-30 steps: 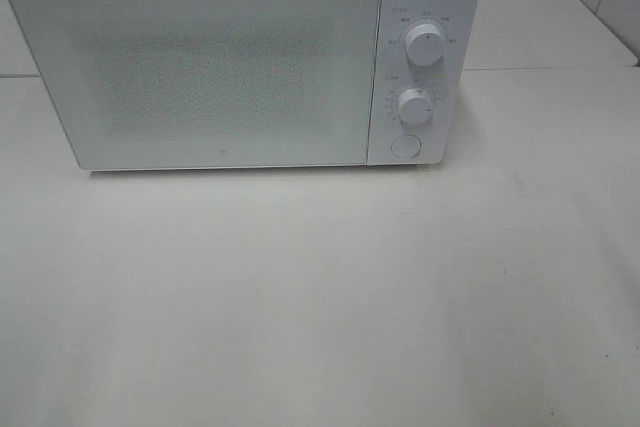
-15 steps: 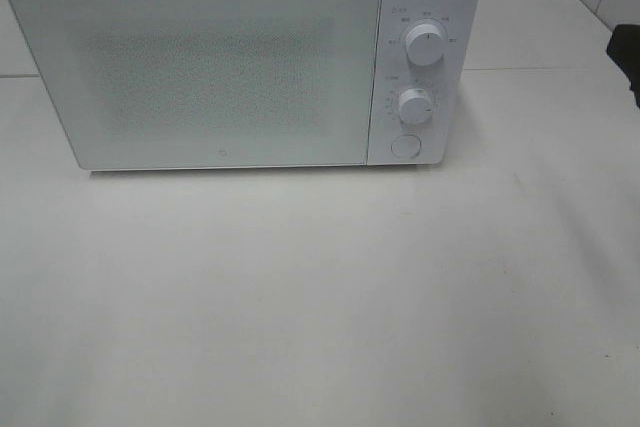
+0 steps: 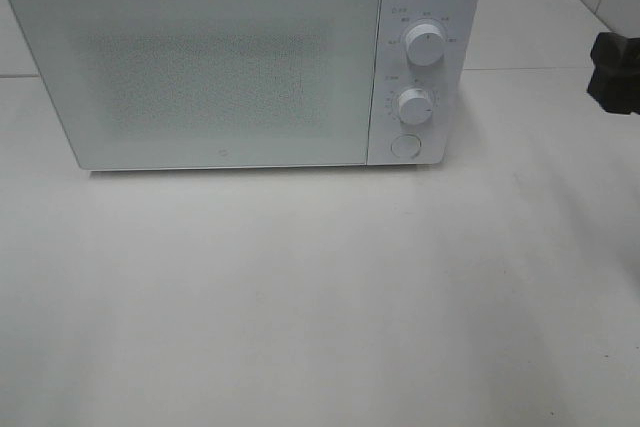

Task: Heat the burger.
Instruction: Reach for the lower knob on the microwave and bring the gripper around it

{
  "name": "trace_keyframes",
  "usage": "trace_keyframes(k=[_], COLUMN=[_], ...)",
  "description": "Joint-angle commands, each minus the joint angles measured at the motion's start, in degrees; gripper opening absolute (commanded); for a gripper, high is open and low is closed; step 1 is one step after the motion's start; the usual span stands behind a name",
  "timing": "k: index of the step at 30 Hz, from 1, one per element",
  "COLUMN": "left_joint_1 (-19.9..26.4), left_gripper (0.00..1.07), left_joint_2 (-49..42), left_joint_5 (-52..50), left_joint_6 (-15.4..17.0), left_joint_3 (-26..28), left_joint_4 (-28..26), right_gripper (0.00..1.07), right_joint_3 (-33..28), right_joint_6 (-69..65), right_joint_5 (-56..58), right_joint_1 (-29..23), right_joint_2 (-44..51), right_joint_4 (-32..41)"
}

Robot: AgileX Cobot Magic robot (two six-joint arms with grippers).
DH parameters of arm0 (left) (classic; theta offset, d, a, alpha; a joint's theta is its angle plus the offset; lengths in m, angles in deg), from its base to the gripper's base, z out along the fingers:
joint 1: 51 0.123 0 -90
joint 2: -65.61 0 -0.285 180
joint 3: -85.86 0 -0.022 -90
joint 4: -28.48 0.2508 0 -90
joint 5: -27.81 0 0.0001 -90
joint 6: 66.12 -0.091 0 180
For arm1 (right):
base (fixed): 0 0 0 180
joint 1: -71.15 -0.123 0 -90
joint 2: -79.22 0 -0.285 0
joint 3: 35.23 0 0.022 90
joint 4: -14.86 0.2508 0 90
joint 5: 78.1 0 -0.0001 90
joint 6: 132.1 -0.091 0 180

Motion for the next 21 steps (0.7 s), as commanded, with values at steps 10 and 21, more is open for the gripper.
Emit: trace_keyframes(k=[10,21], left_joint_1=[0.06,0.06], left_gripper=[1.0,1.0], left_joint_2=[-1.15,-1.15], left_joint_5=[-0.46,-0.46], left_joint_6=[0.0,0.0], left_joint_3=[-0.23,-0.23], left_joint_4=[-0.34,-0.34], right_gripper=[0.74,0.76], right_joint_3=[-0.63,4.81], right_joint_6=[11.8,11.92], right_joint_5=[-18.51,-20.51], right_joint_1=[-22.12,-31.28], right_joint_2=[-12.38,-21.66], right_joint_4=[16.9,33.86])
